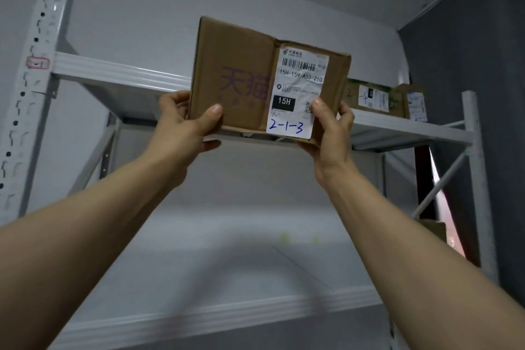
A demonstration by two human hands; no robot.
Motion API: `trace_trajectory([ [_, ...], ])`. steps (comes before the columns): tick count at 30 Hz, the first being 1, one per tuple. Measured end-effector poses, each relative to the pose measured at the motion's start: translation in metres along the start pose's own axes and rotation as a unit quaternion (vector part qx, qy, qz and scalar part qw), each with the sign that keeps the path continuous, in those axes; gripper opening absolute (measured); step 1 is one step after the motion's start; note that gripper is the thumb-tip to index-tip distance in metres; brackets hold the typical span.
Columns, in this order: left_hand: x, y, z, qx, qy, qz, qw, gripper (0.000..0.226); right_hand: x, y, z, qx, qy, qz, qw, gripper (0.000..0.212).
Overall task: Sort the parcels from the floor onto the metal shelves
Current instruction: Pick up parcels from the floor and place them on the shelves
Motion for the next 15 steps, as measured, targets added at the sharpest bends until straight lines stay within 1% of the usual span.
trace_trajectory([
  [2, -0.015, 0.017, 0.002, -0.02, 0.019, 0.004, 1.0, 0.052, -0.017, -0.007, -0.006, 0.012, -0.01, 0.019, 1.0, 0.049],
  [6, -0.046, 0.05, 0.002, -0.084, 0.073, 0.006, 0.994, 0.063, -0.061, -0.019, -0.013, 0.024, -0.033, -0.005, 0.999, 0.039],
  [8, -0.062, 0.068, -0.001, -0.119, 0.093, -0.005, 0.988, 0.064, -0.085, -0.025, -0.018, 0.032, -0.047, -0.015, 0.998, 0.043],
  [10, -0.078, 0.085, -0.004, -0.163, 0.116, -0.009, 0.98, 0.059, -0.109, -0.034, -0.022, 0.047, -0.06, -0.027, 0.997, 0.045],
  [13, -0.105, 0.106, -0.013, -0.207, 0.117, 0.023, 0.971, 0.062, -0.142, -0.05, -0.02, 0.081, -0.077, -0.032, 0.993, 0.048],
  [15, -0.121, 0.118, -0.022, -0.22, 0.115, 0.042, 0.968, 0.062, -0.161, -0.062, -0.016, 0.116, -0.097, -0.012, 0.988, 0.054],
])
Point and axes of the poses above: each hand's wrist, its own x-axis away from the middle knuckle, its own y-axis out of the palm, z = x × y, the point moved 4 cm from there along -x, towards the middle knuckle, and after that the axes turned 1 degree about -x, right-handed, at the moved point
